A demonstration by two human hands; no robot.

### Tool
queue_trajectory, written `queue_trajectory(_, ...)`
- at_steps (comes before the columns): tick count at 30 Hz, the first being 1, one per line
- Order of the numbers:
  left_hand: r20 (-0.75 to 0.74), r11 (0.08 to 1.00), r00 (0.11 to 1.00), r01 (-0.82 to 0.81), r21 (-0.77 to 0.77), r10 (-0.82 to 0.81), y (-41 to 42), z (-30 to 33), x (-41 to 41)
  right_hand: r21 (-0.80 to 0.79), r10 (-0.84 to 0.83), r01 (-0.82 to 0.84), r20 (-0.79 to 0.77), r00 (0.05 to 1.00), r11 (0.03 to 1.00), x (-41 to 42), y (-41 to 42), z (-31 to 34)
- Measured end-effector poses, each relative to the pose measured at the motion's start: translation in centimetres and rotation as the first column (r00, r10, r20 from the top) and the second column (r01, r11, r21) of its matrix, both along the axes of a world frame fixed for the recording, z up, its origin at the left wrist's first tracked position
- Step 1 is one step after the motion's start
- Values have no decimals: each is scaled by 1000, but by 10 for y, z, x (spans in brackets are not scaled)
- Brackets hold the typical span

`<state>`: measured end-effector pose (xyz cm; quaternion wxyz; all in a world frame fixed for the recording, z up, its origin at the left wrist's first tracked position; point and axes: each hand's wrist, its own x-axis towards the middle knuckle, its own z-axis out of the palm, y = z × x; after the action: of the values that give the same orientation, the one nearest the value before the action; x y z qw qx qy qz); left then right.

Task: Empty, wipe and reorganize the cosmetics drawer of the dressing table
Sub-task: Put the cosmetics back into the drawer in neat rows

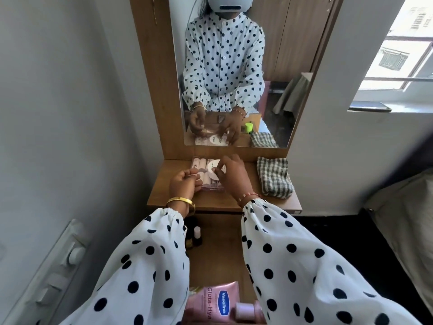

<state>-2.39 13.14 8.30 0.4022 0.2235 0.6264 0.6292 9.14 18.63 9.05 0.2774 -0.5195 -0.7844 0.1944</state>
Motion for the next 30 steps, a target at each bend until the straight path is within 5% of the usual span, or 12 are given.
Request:
queue_trajectory(5, 12, 999, 999, 37, -24, -37, -3, -5, -1, -259, -81, 70, -34, 996, 963, -3, 6, 2)
queue_trajectory(11, 23, 996, 997, 77, -48, -76, -15, -5, 7, -258, -94, 59, -128, 987, 964, 5, -3, 6)
queue_trajectory(21, 50, 984, 983, 173, 50, -176, -55, 0, 15, -381, -117, -125, -552, 825, 916, 13, -72, 13)
queue_trajectory(30, -37, 968, 971, 238, 76, -236, -105, -5, 11, -426, -75, -224, -581, 811, 876, 26, -117, 5)
